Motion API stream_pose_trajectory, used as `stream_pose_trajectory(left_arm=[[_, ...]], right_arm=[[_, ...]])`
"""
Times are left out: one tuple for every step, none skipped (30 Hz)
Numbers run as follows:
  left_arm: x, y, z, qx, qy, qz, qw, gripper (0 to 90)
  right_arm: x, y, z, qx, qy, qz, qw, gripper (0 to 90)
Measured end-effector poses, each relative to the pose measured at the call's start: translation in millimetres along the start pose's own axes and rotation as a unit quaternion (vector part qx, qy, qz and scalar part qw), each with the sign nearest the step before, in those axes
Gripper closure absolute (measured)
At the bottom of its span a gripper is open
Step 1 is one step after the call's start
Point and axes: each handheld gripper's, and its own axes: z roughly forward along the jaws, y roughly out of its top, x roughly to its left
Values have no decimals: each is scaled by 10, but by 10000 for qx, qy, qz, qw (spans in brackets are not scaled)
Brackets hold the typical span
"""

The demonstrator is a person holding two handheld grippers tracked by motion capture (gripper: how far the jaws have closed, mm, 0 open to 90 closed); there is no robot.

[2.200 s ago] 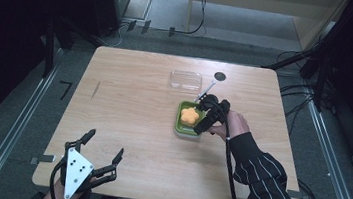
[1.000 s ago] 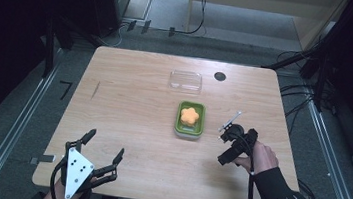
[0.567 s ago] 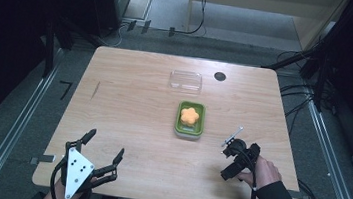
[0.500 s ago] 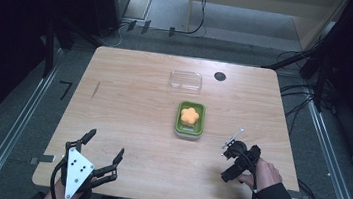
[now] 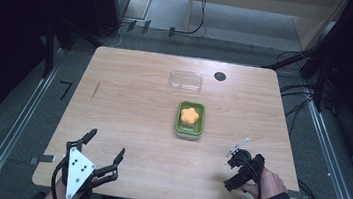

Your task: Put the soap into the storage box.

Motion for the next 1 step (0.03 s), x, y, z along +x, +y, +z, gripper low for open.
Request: stream_pose_trajectory(left_arm=[[0, 0, 1, -2, 7, -2, 10000, 130]], right_arm=[[0, 0, 0, 0, 0, 0, 10000, 32]])
